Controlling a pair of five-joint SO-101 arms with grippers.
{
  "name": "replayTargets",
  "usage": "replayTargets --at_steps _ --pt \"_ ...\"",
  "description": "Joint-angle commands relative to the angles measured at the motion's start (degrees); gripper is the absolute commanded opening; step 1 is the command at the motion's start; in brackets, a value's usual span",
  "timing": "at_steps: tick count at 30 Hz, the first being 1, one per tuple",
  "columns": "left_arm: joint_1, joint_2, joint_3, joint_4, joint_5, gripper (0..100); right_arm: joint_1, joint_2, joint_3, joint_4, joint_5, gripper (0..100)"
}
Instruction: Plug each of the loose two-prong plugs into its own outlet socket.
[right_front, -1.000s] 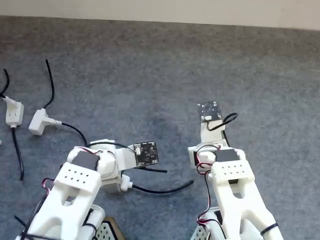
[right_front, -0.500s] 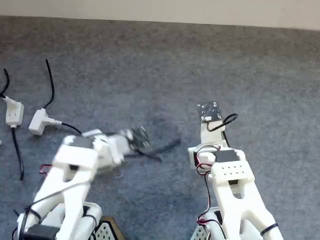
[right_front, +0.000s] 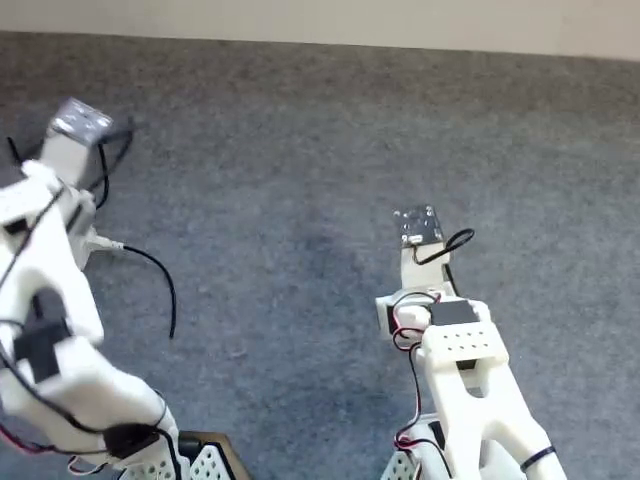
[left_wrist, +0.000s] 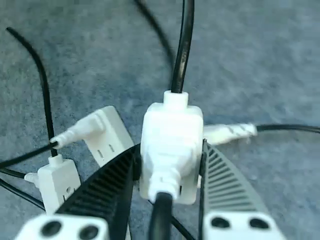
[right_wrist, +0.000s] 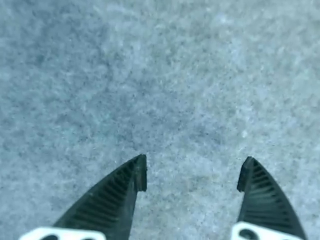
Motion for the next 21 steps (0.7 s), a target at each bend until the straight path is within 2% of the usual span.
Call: replayTargets --at_steps 1,6,8,11,14,16,21 --pt "-2.0 14.5 -26.8 10.7 3.2 0 0.5 -1.3 -0.4 -0.9 0.0 28.4" --pt "-2.0 26.2 -43.5 20.7 3.3 1 0.5 -1.4 -0.4 -0.9 0.0 28.4" --pt "-2.2 29.1 -48.5 23.6 5.6 2 0.5 -1.4 -0.4 -0.9 0.0 28.4" --pt "-3.7 31.6 -54.8 26.5 10.2 15 0.5 -1.4 -0.4 -0.9 0.0 28.4" --pt "-4.0 32.3 -59.1 31.4 11.9 30 0.5 -1.5 -0.4 -0.9 0.0 28.4" --pt "-4.0 31.5 -62.5 35.6 12.0 31 0.5 -1.5 -0.4 -0.9 -0.1 28.4" --pt "-3.6 28.7 -71.5 44.0 13.4 26 0.7 -1.5 -0.9 -0.7 -2.2 28.3"
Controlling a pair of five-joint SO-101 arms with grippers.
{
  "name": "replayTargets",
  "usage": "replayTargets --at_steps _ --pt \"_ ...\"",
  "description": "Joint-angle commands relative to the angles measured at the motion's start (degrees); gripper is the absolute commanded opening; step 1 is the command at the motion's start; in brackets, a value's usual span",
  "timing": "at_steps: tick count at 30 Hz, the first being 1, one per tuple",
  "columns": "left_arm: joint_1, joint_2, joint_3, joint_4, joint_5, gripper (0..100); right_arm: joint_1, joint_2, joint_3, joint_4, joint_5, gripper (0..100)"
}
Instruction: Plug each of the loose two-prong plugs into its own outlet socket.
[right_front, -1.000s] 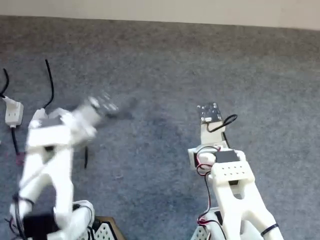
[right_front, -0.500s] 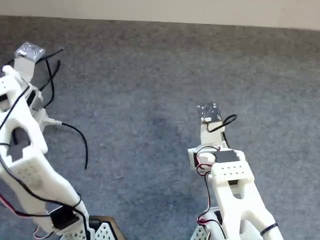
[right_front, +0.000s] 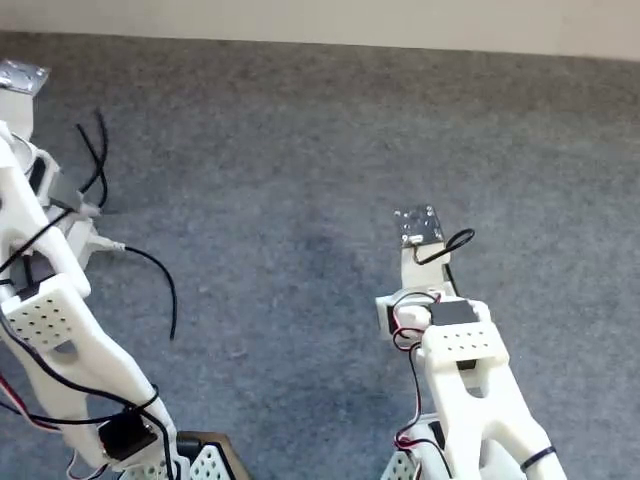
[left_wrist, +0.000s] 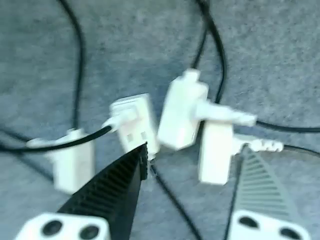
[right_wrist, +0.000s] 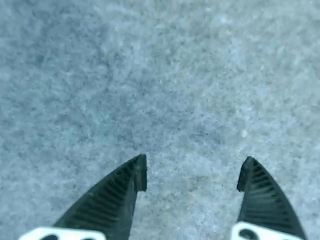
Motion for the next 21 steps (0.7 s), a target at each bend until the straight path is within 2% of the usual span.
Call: replayTargets --at_steps 1,6,9,12,15,18,21 --pt "-0.4 -5.1 -8.1 5.7 2.9 26 0.7 -1.5 -0.9 -0.7 -2.0 28.3" --pt "-0.7 -12.2 -6.0 6.0 4.2 24 5.3 -4.6 -3.5 -0.6 -2.0 24.6" --pt "0.6 -20.3 -2.0 6.0 5.5 18 7.3 -13.1 -3.6 -0.5 -1.9 16.5" --pt "2.9 -31.0 4.9 6.0 7.8 11 7.1 -24.8 -3.5 3.7 -1.7 13.6" --pt "6.5 -44.3 18.4 6.0 8.2 3 7.1 -37.5 -3.9 11.2 -1.7 11.1" --pt "12.3 -59.4 38.2 5.7 8.2 0 7.2 -50.0 -3.6 17.2 -1.6 0.0" --pt "19.0 -75.2 59.2 3.2 8.2 1 7.3 -61.7 -1.3 21.7 -1.6 0.6"
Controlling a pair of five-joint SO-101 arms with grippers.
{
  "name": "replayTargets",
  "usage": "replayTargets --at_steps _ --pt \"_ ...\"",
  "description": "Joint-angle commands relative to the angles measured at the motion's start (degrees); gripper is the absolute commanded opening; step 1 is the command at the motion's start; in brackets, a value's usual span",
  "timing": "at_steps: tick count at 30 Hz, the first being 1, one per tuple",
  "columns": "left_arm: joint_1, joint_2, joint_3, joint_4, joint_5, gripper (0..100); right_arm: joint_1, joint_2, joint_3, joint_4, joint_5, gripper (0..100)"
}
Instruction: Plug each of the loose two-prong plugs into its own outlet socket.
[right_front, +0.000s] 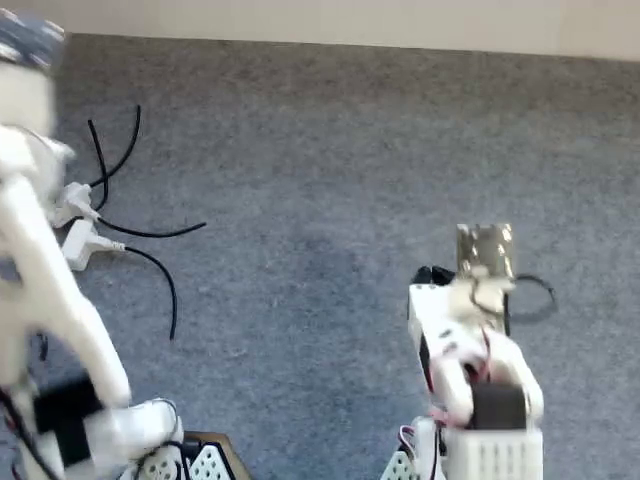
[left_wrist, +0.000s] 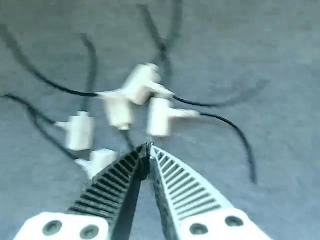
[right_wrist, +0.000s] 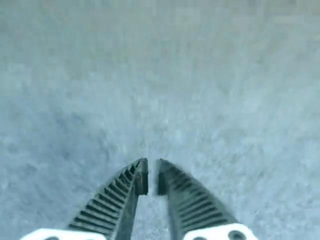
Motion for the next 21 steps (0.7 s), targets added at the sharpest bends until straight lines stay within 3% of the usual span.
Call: replayTargets --at_steps 1,10,16,21 --pt "10.5 -27.5 33.6 -5.0 0.6 1 0.8 -19.5 0.0 5.8 -0.2 0.3" --pt "15.1 -67.1 85.3 -26.5 4.0 1 1.0 -20.3 12.0 5.1 -0.2 0.6" --pt "14.8 -80.9 103.2 -32.8 4.0 1 1.5 -20.2 25.3 -0.2 -0.2 0.6" --pt "14.8 -89.6 115.6 -38.4 4.2 1 11.6 -19.6 35.7 -9.8 -0.2 0.5"
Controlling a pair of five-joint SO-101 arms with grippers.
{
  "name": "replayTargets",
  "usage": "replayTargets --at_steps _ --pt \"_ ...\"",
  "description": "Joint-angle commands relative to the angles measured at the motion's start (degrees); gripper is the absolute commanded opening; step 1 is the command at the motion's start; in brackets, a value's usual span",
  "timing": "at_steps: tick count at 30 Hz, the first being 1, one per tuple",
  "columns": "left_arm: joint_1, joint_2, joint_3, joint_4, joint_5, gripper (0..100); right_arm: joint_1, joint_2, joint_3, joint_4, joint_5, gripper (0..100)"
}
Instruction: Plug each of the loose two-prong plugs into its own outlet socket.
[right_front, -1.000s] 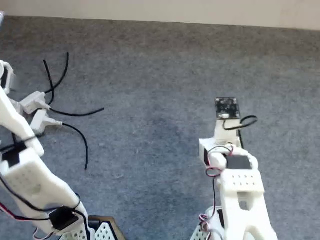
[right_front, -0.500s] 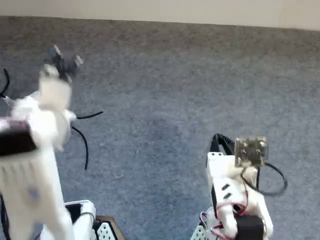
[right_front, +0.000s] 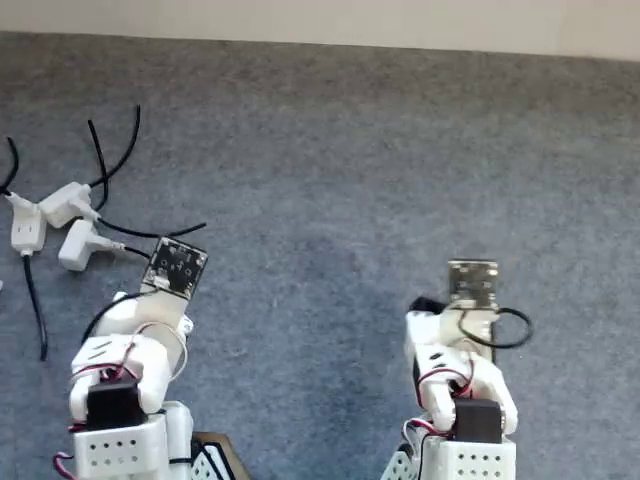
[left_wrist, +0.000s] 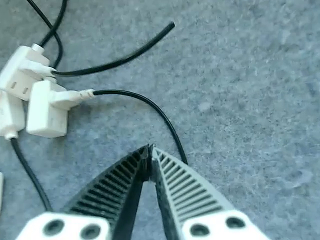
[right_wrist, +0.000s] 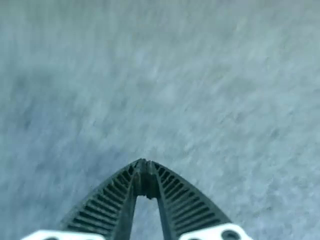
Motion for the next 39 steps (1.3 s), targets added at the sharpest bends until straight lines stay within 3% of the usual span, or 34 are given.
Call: replayTargets --at_steps 1,4,9,17,19,39 --pt "0.7 -8.1 10.5 -5.1 0.6 1 10.7 -0.2 9.2 -8.1 -0.2 0.5" --pt "0.9 -10.7 14.9 -7.4 0.7 1 16.7 0.0 7.8 -9.2 -0.2 0.5" --pt "0.7 -9.2 14.8 -6.5 0.6 1 19.2 0.4 7.8 -3.3 -0.3 0.5" --pt "0.7 -9.5 14.8 7.9 0.4 1 19.3 0.0 7.8 13.1 -0.3 0.5" --pt "0.7 -9.5 14.8 10.6 0.4 1 19.2 -0.1 7.8 13.0 -0.3 0.5" --pt "0.7 -9.5 14.8 10.5 0.4 1 19.2 -0.1 7.8 12.8 -0.3 0.5"
